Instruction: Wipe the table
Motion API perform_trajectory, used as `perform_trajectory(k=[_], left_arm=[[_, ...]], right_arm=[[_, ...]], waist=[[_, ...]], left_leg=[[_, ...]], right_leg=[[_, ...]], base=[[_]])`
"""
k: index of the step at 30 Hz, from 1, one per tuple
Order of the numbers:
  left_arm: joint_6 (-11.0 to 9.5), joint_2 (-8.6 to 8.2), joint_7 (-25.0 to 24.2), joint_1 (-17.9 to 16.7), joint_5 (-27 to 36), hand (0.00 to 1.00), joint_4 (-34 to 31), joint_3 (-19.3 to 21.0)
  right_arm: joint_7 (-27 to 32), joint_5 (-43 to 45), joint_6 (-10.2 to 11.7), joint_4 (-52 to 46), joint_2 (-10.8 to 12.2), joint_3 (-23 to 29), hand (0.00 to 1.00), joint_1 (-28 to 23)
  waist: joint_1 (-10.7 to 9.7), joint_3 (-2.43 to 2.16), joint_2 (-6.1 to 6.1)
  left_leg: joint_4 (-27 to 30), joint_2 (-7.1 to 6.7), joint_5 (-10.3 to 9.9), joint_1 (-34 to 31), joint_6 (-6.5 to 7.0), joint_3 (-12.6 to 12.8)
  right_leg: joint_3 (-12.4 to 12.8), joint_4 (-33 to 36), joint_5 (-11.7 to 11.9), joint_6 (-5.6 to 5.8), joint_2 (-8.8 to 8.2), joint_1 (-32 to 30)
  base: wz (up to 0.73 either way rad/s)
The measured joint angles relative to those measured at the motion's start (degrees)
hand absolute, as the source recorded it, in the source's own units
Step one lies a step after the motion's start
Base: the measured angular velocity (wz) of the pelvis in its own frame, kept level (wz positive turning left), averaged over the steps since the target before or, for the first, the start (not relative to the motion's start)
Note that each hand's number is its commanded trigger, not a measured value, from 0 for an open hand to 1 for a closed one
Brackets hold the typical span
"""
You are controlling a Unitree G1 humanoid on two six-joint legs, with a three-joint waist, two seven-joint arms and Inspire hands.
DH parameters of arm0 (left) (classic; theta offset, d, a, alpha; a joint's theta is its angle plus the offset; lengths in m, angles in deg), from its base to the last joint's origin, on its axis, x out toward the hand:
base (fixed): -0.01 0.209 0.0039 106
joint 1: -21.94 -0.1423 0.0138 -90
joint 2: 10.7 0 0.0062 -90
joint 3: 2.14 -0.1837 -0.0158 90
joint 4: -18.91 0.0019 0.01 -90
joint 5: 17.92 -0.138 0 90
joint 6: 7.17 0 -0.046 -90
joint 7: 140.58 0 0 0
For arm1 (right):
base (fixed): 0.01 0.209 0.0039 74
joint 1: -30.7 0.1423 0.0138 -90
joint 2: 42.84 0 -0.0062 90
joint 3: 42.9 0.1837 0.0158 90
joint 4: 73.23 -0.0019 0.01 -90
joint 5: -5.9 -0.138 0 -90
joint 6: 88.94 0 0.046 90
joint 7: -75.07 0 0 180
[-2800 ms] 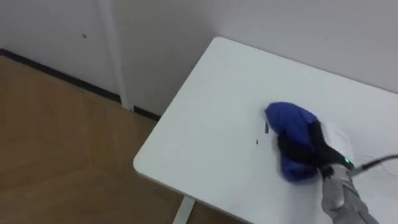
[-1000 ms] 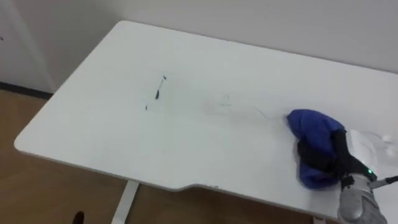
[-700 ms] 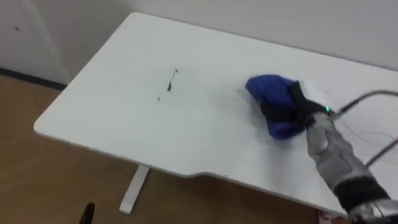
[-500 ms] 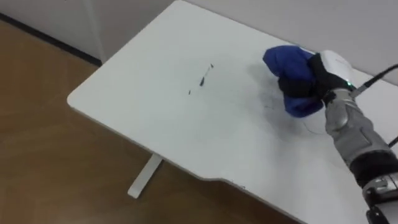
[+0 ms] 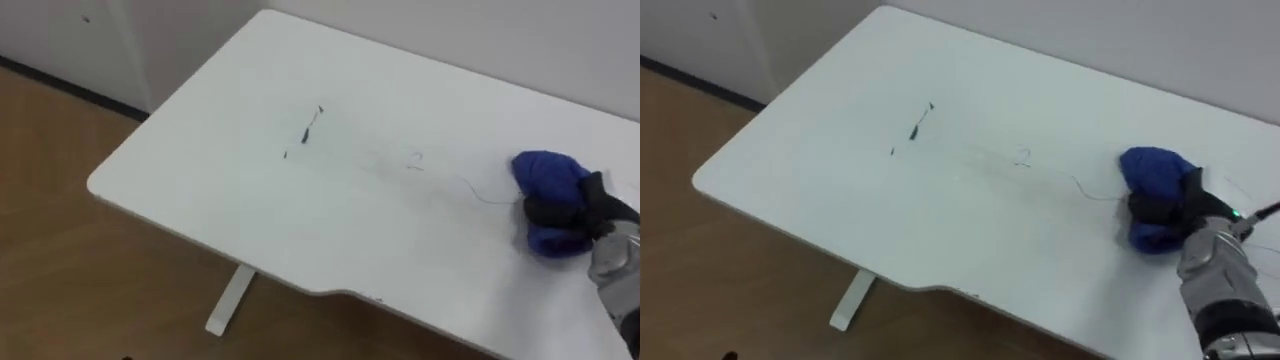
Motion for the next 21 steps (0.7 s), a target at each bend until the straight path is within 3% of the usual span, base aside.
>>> perform_trajectory(k=[2, 4, 5, 7, 9, 12, 13, 14, 17, 21], left_arm=[[-0.08, 0.07, -0.1, 0.05, 0.05, 0.0, 0.12, -1.05], [0.3, 0.09, -0.18, -0.21, 0.15, 0.0, 0.34, -1.52], [0.52, 0.08, -0.17, -1.05, 0.13, 0.0, 0.31, -1.55], [1.05, 0.07, -0.03, -2.8, 0.24, 0.0, -0.08, -1.59], [1.51, 0.16, 0.23, -4.14, 0.16, 0.0, 0.03, -1.36], [1.52, 0.01, 0.3, -5.38, 0.11, 0.0, 0.95, 1.08], [1.58, -0.17, 0.4, -5.96, 0.11, 0.0, 1.13, 1.69], [1.56, -0.23, 0.47, -6.51, 0.1, 0.0, 1.13, 1.67], [1.21, -0.23, 1.28, -7.84, 0.34, 0.0, 1.1, 1.88], [-0.6, -0.12, 1.81, -6.15, 0.15, 0.0, -0.46, 1.76]], right_arm=[[-0.81, 1.01, 0.39, -1.72, 1.51, -2.66, 1.0, 4.22], [-0.79, 1.02, 1.15, -1.75, 1.59, -2.8, 1.0, 5.52], [-0.65, 1.04, 1.22, -1.74, 1.59, -2.79, 1.0, 5.91], [0.33, 1.3, 1.48, -1.3, 1.59, -2.7, 1.0, 5.76], [1.1, 2.08, 2.27, 0.14, 1.59, -0.63, 1.0, 4.11], [3.01, 3.72, 3.45, 1.06, 1.56, 5.54, 1.0, -4.56], [3.28, 3.33, 3.91, 2.38, 1.56, 7.87, 1.0, -8.7], [5.22, 0.61, 5.79, 3.19, 1.89, 11.77, 1.0, -13.45], [9.38, 0.24, 9.21, 2.74, 2.01, 17.57, 1.0, -18.61], [11.46, 0.21, 9.07, 2.69, 1.79, 20.08, 1.0, -21.71]], waist=[[0.86, -0.14, -0.89], [2.15, -0.42, -1.64], [3.25, -0.39, -1.88], [3.3, -0.3, -1.91], [2.64, -0.21, -1.74], [2.3, -0.13, -1.24], [0.94, -0.16, -0.63], [-0.71, -0.38, -0.11], [-5.1, -0.83, 1.72], [-8.13, -1.2, 1.85]], left_leg=[[-0.02, 0.08, -0.01, -0.01, -0.04, 0.0], [-0.03, 0.08, -0.01, 0.01, -0.05, -0.3], [0.16, 0.08, -0.02, 0.4, -0.05, -0.47], [0.14, -0.02, -0.07, 0.77, 0.01, -1.53], [0.34, -0.13, -0.14, 0.95, 0.13, -2.79], [0.17, -0.32, -0.19, 1.02, 0.21, -3.63], [0.17, -0.45, -0.23, 0.94, 0.27, -4.31], [0.18, -0.6, -0.26, 1.19, 0.36, -4.11], [-0.14, -0.72, -0.47, 2.09, 0.68, -2.86], [-0.24, -0.62, -0.56, 3.01, 0.66, -2.46]], right_leg=[[0.04, 0.06, 0.06, -0.12, 0.09, 0.07], [-0.07, 0.02, 0.09, -0.16, 0.11, 0.3], [-0.22, -0.05, 0.09, -0.17, 0.11, 0.66], [-1.31, -0.17, 0.1, -0.16, 0.03, 1.63], [-2.85, -0.85, 0.1, -0.16, -0.06, 2.65], [-3.61, -1.9, 0.05, -0.07, -0.07, 3.35], [-4.1, -1.93, 0.05, -0.07, -0.16, 4.08], [-4.18, -1.86, 0.03, -0.04, -0.34, 4.68], [-3.44, -1.85, -0.64, 1.01, -0.52, 5.34], [-2.55, -1.88, -1.19, 1.11, -0.35, 6.13]], base=[[-0.04], [0.1], [0.12], [0.28], [0.42], [0.23], [0.27], [0.3], [-0.09], [-0.11]])
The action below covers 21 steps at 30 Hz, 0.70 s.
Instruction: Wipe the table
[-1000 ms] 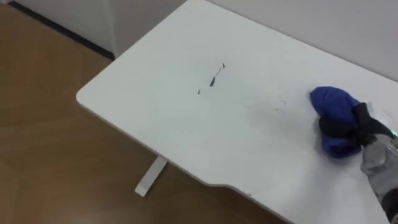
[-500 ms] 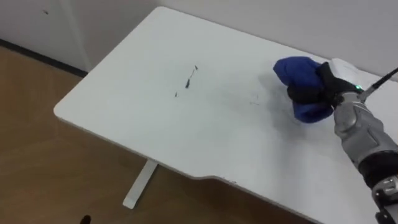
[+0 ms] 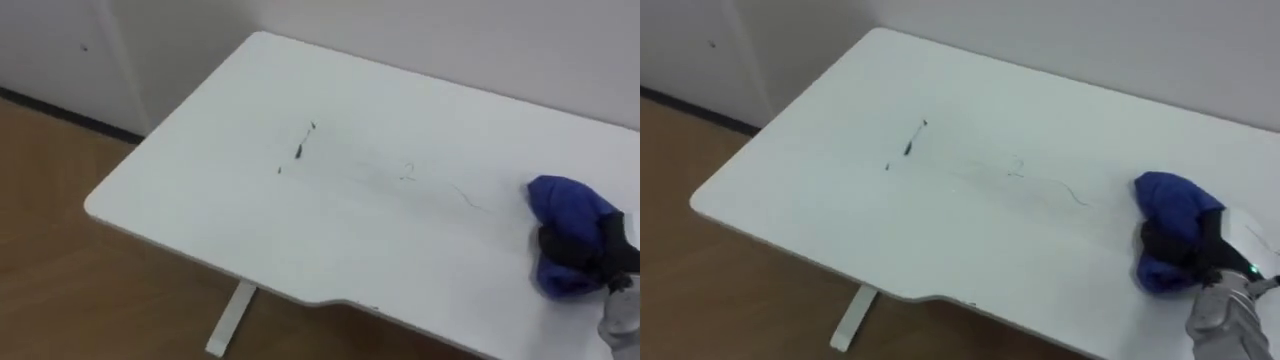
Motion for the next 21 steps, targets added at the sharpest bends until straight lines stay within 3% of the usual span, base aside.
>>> perform_trajectory(k=[3, 6, 8, 10, 13, 14, 16, 21], left_arm=[[-0.06, -0.19, 0.12, 1.9, 0.04, 0.0, -1.34, -2.02], [-0.03, -0.66, 0.91, 3.55, -0.14, 0.0, -1.31, -4.21], [0.49, -0.76, 1.16, 4.03, -0.12, 0.0, -1.3, -5.8], [1.24, -0.96, 1.1, 4.31, -0.13, 0.0, -1.28, -7.38], [1.34, -1.17, 1.0, 5.22, -0.03, 0.0, -0.34, -9.57], [1.3, -1.32, 0.99, 5.36, 0.29, 0.0, 0.21, -10.24], [1.64, -1.45, 0.98, 4.78, 0.62, 0.0, 0.68, -10.34], [2.67, -1.58, 0.65, 1.25, 1.1, 0.0, 1.04, -10.18]], right_arm=[[0.21, -2.47, -1.74, -0.11, 0.27, -1.41, 1.0, -0.23], [-0.09, -2.66, -5.15, -1.78, 1.84, -3.52, 1.0, 1.86], [-1.74, -1.64, -8.58, -5.16, 4.38, -7.99, 1.0, 4.81], [-4.28, 0.85, -10.51, -7.96, 7.31, -13.22, 1.0, 8.77], [-8.89, 2.19, -10.11, -11.12, 11.73, -22.72, 1.0, 15.47], [-10.18, 4.53, -8.9, -11.5, 13.18, -23.86, 1.0, 17.67], [-11.44, 8.02, -7.12, -11.55, 14.86, -24.15, 1.0, 20.29], [-11.45, 10.06, -5.06, -8.14, 14.8, -24.01, 1.0, 19.21]], waist=[[-0.12, 0.09, -0.13], [0.96, 0.25, -0.26], [3.29, 0.31, -0.36], [3.81, 0.43, -0.5], [7.5, 0.8, -0.21], [9.04, 1.07, 0.07], [10.45, 1.08, 0.14], [11.27, 1.24, 0.36]], left_leg=[[0.04, 0.33, -0.33, 0.88, -0.48, 1.5], [-0.09, 0.57, -0.35, 1.25, -0.52, 3.45], [-0.26, 1.25, -0.36, 1.34, -0.53, 6.09], [-0.18, 1.64, -0.31, 0.79, -0.62, 6.68], [-0.1, 2.31, -0.24, 0.83, -0.78, 7.02], [-0.1, 2.4, -0.27, 0.82, -0.84, 6.73], [-0.11, 2.33, -0.27, 0.61, -0.84, 5.53], [0.07, 1.5, -0.28, 0.24, -0.78, 3.95]], right_leg=[[1.81, 0.14, -0.03, -0.27, 0.36, 0.06], [3.92, 0.28, 0.38, -0.66, 0.67, -0.83], [6.35, 1.2, 0.76, -1.16, 1.34, -2.78], [6.44, 1.18, 1.07, -1.58, 1.67, -3.55], [6.42, 1.06, 1.18, -1.79, 2.3, -3.99], [6.12, 1.01, 1.18, -1.79, 2.36, -3.95], [4.9, 0.95, 1.18, -1.78, 2.15, -3.99], [1.99, 1.99, 0.87, -1.32, 0.67, -3.21]], base=[[-0.28], [-0.37], [-0.57], [-0.27], [-0.04], [0.11], [0.35], [0.37]])
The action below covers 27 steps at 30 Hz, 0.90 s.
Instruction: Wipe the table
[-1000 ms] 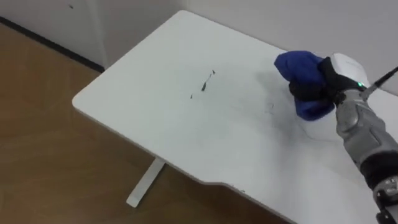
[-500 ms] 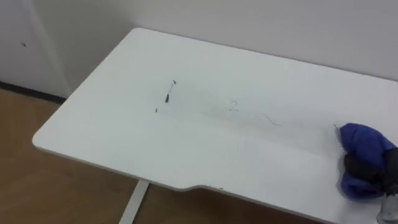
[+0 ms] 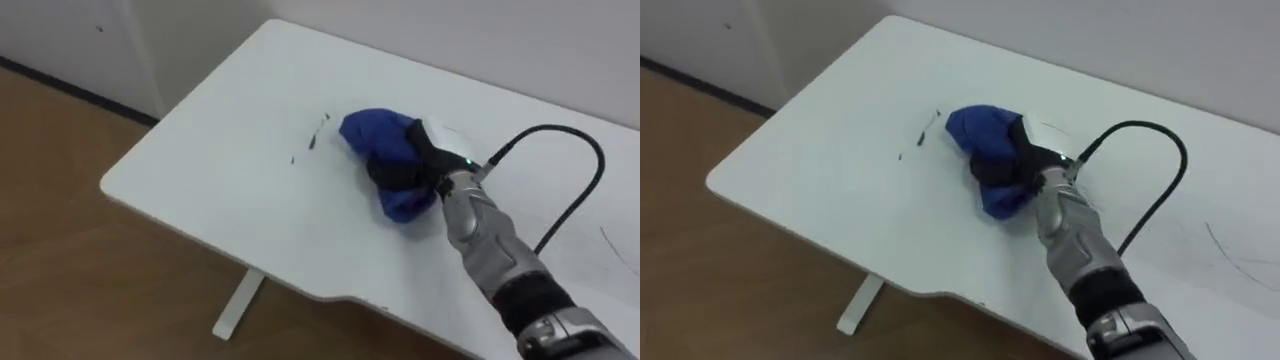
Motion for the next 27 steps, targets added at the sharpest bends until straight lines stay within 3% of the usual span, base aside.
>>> perform_trajectory(k=[2, 5, 7, 9, 10, 11, 12, 13, 14, 15, 17, 18, 20, 21, 22, 23, 24, 25, 26, 27], left_arm=[[-0.03, -0.01, -0.72, -0.22, -0.11, 0.0, 0.02, 0.81], [-1.35, 0.05, -1.21, -0.23, -1.26, 0.0, 0.03, 3.7], [-2.68, 0.08, -1.15, -0.15, -2.67, 0.0, -0.21, 6.65], [-3.65, 0.25, -0.61, -0.04, -2.93, 0.0, -1.02, 9.52], [-4.15, 0.9, -0.3, 0.1, -3.41, 0.0, -1.06, 10.72], [-4.27, 1.22, 0.46, 0.03, -4.34, 0.0, -1.58, 11.26], [-4.32, 1.33, 0.78, 0.09, -4.6, 0.0, -1.99, 11.22], [-4.52, 1.81, 1.56, 0.77, -4.6, 0.0, -2.2, 11.12], [-4.64, 2.51, 1.76, 1.8, -4.46, 0.0, -1.57, 10.74], [-4.71, 2.96, 1.77, 2.46, -4.45, 0.0, -1.35, 10.29], [-5.11, 3.56, 1.77, 5.22, -4.46, 0.0, -0.11, 8.21], [-5.09, 3.62, 1.85, 5.95, -4.36, 0.0, 0.09, 7.56], [-4.97, 3.42, 1.6, 9.09, -4.08, 0.0, 0.82, 4.67], [-5.02, 3.17, 1.58, 9.8, -3.63, 0.0, 1.27, 4.17], [-5.1, 3.0, 1.52, 11.41, -3.22, 0.0, 1.47, 3.4], [-5.29, 1.84, 1.42, 12.26, -2.63, 0.0, 1.64, 3.08], [-5.24, 1.32, 1.31, 12.34, -1.82, 0.0, 1.48, 2.51], [-5.2, 0.82, 0.74, 12.09, -0.95, 0.0, 1.43, 1.63], [-5.05, 0.32, 0.23, 10.96, -1.08, 0.0, 0.97, 0.99], [-4.71, 0.25, 0.12, 9.43, -1.21, 0.0, -0.1, 1.01]], right_arm=[[3.48, -0.45, 4.31, 1.59, -0.31, 3.2, 1.0, -4.59], [7.94, -0.96, 7.93, 1.66, -0.92, 8.51, 1.0, -10.54], [11.06, -1.63, 8.87, 1.63, -1.89, 12.39, 1.0, -14.19], [13.77, -4.44, 9.03, 1.78, -4.63, 14.98, 1.0, -17.66], [15.37, -6.29, 9.0, 2.29, -6.02, 16.95, 1.0, -19.97], [16.98, -7.94, 8.67, 3.07, -7.04, 18.49, 1.0, -22.39], [17.97, -8.79, 8.51, 3.59, -7.53, 19.1, 1.0, -23.41], [19.49, -10.34, 7.54, 3.88, -8.11, 19.24, 1.0, -24.7], [20.39, -11.79, 6.47, 3.76, -8.02, 18.95, 1.0, -24.61], [20.47, -12.39, 5.91, 3.66, -7.8, 18.6, 1.0, -24.41], [20.28, -12.88, 3.58, 3.09, -6.46, 15.06, 1.0, -21.25], [20.07, -12.76, 2.71, 3.13, -5.75, 14.23, 1.0, -19.73], [16.51, -10.2, -0.62, 2.33, -4.05, 10.27, 1.0, -12.78], [14.86, -9.48, -1.01, 2.18, -3.96, 9.07, 1.0, -10.93], [11.56, -8.23, -1.95, 1.51, -3.29, 6.57, 1.0, -6.92], [9.09, -5.48, -2.0, 1.0, -3.09, 4.15, 1.0, -2.59], [8.32, -4.69, -1.83, 0.84, -3.08, 3.18, 1.0, -0.96], [6.86, -3.39, -1.69, -0.19, -3.25, 2.99, 1.0, 0.26], [5.85, -1.04, -1.77, -0.85, -3.83, 3.14, 1.0, 0.7], [5.51, -0.22, -1.9, -1.04, -3.87, 3.32, 1.0, 0.72]], waist=[[-2.15, 0.16, 0.28], [-5.19, 0.15, 0.25], [-6.36, 0.0, 0.34], [-6.77, -0.44, 0.56], [-6.36, -0.79, 0.64], [-6.81, -0.97, 0.92], [-7.06, -1.07, 1.09], [-7.03, -1.12, 1.15], [-6.65, -1.11, 1.16], [-6.51, -1.1, 1.2], [-5.84, -1.09, 1.17], [-5.86, -1.08, 1.14], [-5.34, -0.99, 0.3], [-4.63, -0.94, 0.2], [-2.81, -0.95, -0.53], [-1.54, -0.88, 0.19], [-1.72, -0.44, 0.95], [-2.03, -0.3, 0.54], [-2.09, -0.17, 0.49], [-2.07, -0.16, 0.46]], left_leg=[[0.19, -0.77, 0.01, 0.29, 0.03, 0.07], [1.66, -1.46, -0.24, 0.85, 0.46, 1.21], [2.2, -1.07, -0.81, 1.34, 1.38, 3.84], [2.24, -0.36, -1.99, 1.14, 2.92, 7.43], [2.82, 0.49, -2.55, 0.46, 2.96, 8.53], [3.89, 1.12, -3.07, 0.45, 2.91, 8.54], [4.64, 1.55, -3.35, 0.26, 2.81, 8.52], [6.26, 2.65, -3.88, -0.52, 2.17, 8.48], [8.27, 4.28, -4.5, -1.76, 1.18, 8.37], [9.29, 5.09, -4.79, -2.56, 0.69, 8.25], [12.76, 8.74, -5.22, -5.06, -1.6, 8.07], [13.4, 9.64, -5.15, -5.7, -2.32, 7.89], [14.14, 12.37, -3.61, -7.62, -5.93, 7.71], [14.06, 13.35, -3.02, -7.84, -6.98, 7.77], [13.83, 15.12, -1.75, -8.49, -9.09, 8.28], [13.94, 17.96, -0.52, -9.5, -10.2, 8.18], [13.75, 19.36, 0.6, -9.99, -8.93, 7.55], [12.34, 19.76, 3.74, -11.14, -6.32, 7.09], [11.55, 19.21, 5.42, -11.45, -6.55, 7.11], [11.7, 18.64, 5.44, -11.59, -6.54, 7.21]], right_leg=[[-0.64, 1.13, -0.51, 0.73, -1.16, 0.57], [-1.56, 3.54, -1.07, 0.92, -2.73, 0.66], [-1.62, 4.16, -1.08, 0.94, -3.4, 0.48], [-1.18, 4.18, -1.06, 1.11, -3.54, -0.14], [-2.15, 7.97, -2.2, 1.24, -4.73, -1.14], [-3.62, 13.75, -3.25, 1.24, -7.53, -1.47], [-3.62, 15.92, -3.54, 1.55, -9.06, -1.46], [-3.03, 18.4, -3.54, 1.66, -11.98, -1.56], [-1.17, 18.41, -3.35, 1.99, -13.69, -1.69], [-0.44, 17.77, -3.22, 2.1, -14.27, -1.69], [-0.21, 12.2, -1.31, 3.03, -15.61, -0.77], [-0.2, 9.9, -0.57, 3.15, -15.53, -0.34], [-0.38, 5.82, 2.23, 3.24, -14.94, -0.34], [-0.22, 5.69, 2.25, 3.23, -14.13, -1.06], [-1.17, 7.88, 2.05, 3.69, -12.36, -3.15], [-3.85, 13.0, -2.84, 5.64, -10.96, -5.6], [-4.05, 15.08, -4.26, 4.01, -9.76, -6.68], [-5.3, 17.32, -7.31, 3.22, -9.02, -7.93], [-6.05, 17.6, -8.56, 1.96, -7.82, -8.08], [-6.53, 17.44, -8.86, 1.43, -7.34, -8.04]], base=[[0.26], [-0.03], [-0.38], [-0.47], [-0.31], [-0.23], [-0.15], [-0.22], [-0.27], [-0.3], [-0.25], [-0.21], [-0.2], [-0.39], [-0.57], [-0.43], [0.08], [0.5], [0.46], [0.37]])
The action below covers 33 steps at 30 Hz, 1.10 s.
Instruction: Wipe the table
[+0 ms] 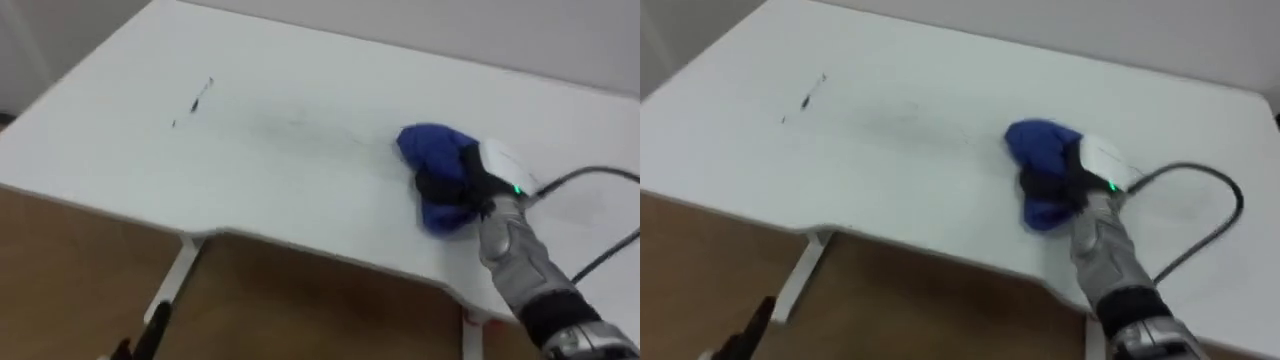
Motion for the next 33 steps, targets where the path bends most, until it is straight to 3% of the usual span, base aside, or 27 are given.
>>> perform_trajectory(k=[1, 3, 5, 7, 9, 11, 13, 14, 16, 19, 21, 22, 23, 24, 26, 29, 32, 33], left_arm=[[0.72, 0.06, -0.04, -3.12, -0.38, 0.0, -1.77, 0.15], [1.91, 0.07, -0.08, -5.48, -0.13, 0.0, -1.67, 0.11], [2.61, 0.12, -0.21, -7.47, -0.17, 0.0, -0.88, 0.5], [2.61, 0.06, -0.51, -9.66, 0.09, 0.0, -0.46, 2.01], [2.53, -0.03, -0.96, -11.81, 0.04, 0.0, -0.49, 4.51], [2.34, -0.28, -0.91, -13.57, -0.12, 0.0, -0.63, 8.71], [2.31, -0.16, -0.49, -13.62, -0.43, 0.0, -1.44, 10.87], [1.88, 0.04, 0.31, -13.41, -0.57, 0.0, -2.07, 11.76], [1.3, 0.3, 1.27, -11.78, -1.7, 0.0, -3.23, 12.64], [-0.1, 0.03, 1.94, -9.1, -1.49, 0.0, -4.62, 11.51], [-0.53, -0.04, 2.49, -8.14, -1.06, 0.0, -5.12, 9.6], [-0.89, -0.06, 2.81, -7.84, -0.98, 0.0, -5.04, 8.39], [-0.9, -0.27, 2.83, -7.94, -1.05, 0.0, -4.56, 7.47], [-0.74, -0.47, 2.83, -7.85, -1.06, 0.0, -4.0, 7.24], [0.27, -0.83, 2.65, -7.45, -1.61, 0.0, -1.71, 6.74], [1.24, -0.81, 2.31, -7.22, -1.58, 0.0, -0.7, 6.2], [3.15, -0.61, 1.4, -8.3, -1.57, 0.0, -0.49, 6.3], [3.5, -0.6, 1.12, -8.83, -1.59, 0.0, -0.51, 6.5]], right_arm=[[-0.69, 0.51, -0.16, -0.3, -0.57, 0.03, 1.0, -0.12], [-1.41, 0.21, -0.27, -0.06, -2.98, 0.03, 1.0, -0.69], [-1.22, -0.7, 0.59, 0.55, -5.73, 3.31, 1.0, -3.84], [-0.09, -0.79, 2.68, 0.13, -5.94, 6.76, 1.0, -7.18], [2.59, -0.6, 5.5, -1.05, -6.07, 10.52, 1.0, -12.29], [6.47, -1.03, 8.61, -2.28, -6.03, 16.74, 1.0, -18.26], [9.62, -1.41, 9.34, -2.22, -6.1, 20.67, 1.0, -21.93], [10.96, -2.0, 9.34, -2.09, -6.15, 22.59, 1.0, -24.4], [11.52, -2.33, 9.17, -1.44, -6.16, 24.06, 1.0, -26.89], [11.62, -3.68, 8.28, -1.92, -6.14, 24.68, 1.0, -28.61], [11.05, -4.8, 6.51, -2.62, -6.12, 23.74, 1.0, -28.01], [10.31, -4.94, 4.27, -3.26, -6.14, 22.79, 1.0, -26.93], [8.85, -4.75, 2.1, -3.6, -6.1, 21.41, 1.0, -24.74], [7.88, -4.33, 0.84, -4.08, -6.08, 20.26, 1.0, -23.5], [3.71, -0.57, -2.49, -5.74, -5.22, 12.2, 1.0, -15.92], [-0.96, 3.17, -1.48, -7.23, -3.62, 3.72, 1.0, -6.01], [-2.27, 2.81, 0.26, -6.56, -3.32, -0.03, 1.0, -0.46], [-2.56, 3.03, 0.68, -6.29, -3.21, -0.03, 1.0, 0.17]], waist=[[-0.61, 0.2, -0.36], [-1.61, 0.44, -0.56], [-2.59, 0.53, -0.14], [-2.64, 0.46, 0.71], [-3.23, 0.07, 1.45], [-6.78, -0.55, 1.37], [-9.26, -0.89, 0.66], [-10.26, -1.28, 0.15], [-10.67, -1.55, -1.01], [-11.45, -1.37, -1.91], [-10.84, -1.32, -1.72], [-9.81, -1.29, -1.61], [-8.08, -0.94, -1.7], [-7.37, -1.16, -1.08], [-3.47, -0.38, -0.88], [-0.66, 0.98, -1.53], [3.37, 0.76, -1.92], [3.4, 0.71, -2.0]], left_leg=[[0.88, -1.7, -0.01, -0.81, 0.01, 0.47], [2.05, -4.73, -0.54, -2.37, 0.8, 0.52], [1.28, -10.34, -3.17, -1.41, 2.35, -0.46], [-1.49, -11.16, -3.21, 1.51, 2.36, -0.46], [-4.08, -11.55, -3.25, 3.81, 2.24, 0.54], [-6.99, -12.94, -3.21, 5.62, 2.17, 0.89], [-8.27, -14.01, -3.22, 6.38, 2.17, 1.07], [-9.04, -14.45, -3.22, 6.76, 2.18, 1.05], [-9.61, -14.56, -3.22, 7.43, 2.18, 1.04], [-10.35, -14.57, -3.22, 8.62, 2.19, 1.12], [-10.38, -14.46, -3.22, 8.86, 2.19, 1.13], [-10.53, -14.33, -3.2, 8.94, 2.2, 1.23], [-10.94, -14.2, -3.19, 9.14, 2.18, 1.17], [-11.06, -14.18, -3.19, 9.11, 2.18, 1.18], [-11.46, -14.21, -3.19, 8.92, 2.19, 0.9], [-11.36, -14.28, -2.72, 7.23, 2.37, -0.84], [-11.38, -14.6, -2.63, 6.21, 2.52, -3.14], [-11.39, -14.71, -2.63, 6.02, 2.53, -4.06]], right_leg=[[-1.29, -0.48, -0.52, -0.89, 0.46, 0.31], [-1.6, -1.89, -0.7, -1.45, 1.02, 0.98], [0.83, -5.38, -0.48, -1.34, 2.12, 2.91], [1.76, -7.84, 0.28, -0.92, 3.05, 4.52], [2.73, -9.96, 1.21, -0.37, 3.46, 5.58], [2.33, -12.4, 2.31, 0.89, 2.93, 7.35], [3.07, -12.99, 2.79, 1.55, 2.44, 8.01], [3.18, -13.51, 3.12, 1.77, 2.25, 8.23], [3.16, -13.46, 3.46, 1.73, 2.21, 8.37], [2.97, -13.69, 3.66, 1.77, 2.28, 9.33], [3.1, -14.3, 4.0, 1.74, 2.58, 9.66], [3.6, -14.24, 4.19, 1.61, 2.77, 9.34], [4.83, -14.06, 4.54, 1.33, 3.03, 8.64], [5.18, -13.92, 4.74, 1.22, 3.07, 8.17], [6.72, -12.76, 5.44, 0.57, 3.27, 6.02], [6.01, -14.19, 6.32, 0.66, 3.67, 5.18], [3.85, -15.7, 6.7, 0.8, 3.79, 6.31], [3.31, -15.69, 6.7, 0.8, 3.78, 6.67]], base=[[0.42], [0.55], [0.49], [-0.09], [-0.25], [0.01], [0.11], [0.04], [-0.08], [-0.05], [-0.08], [-0.34], [-0.4], [-0.6], [-0.47], [0.14], [0.43], [0.64]])
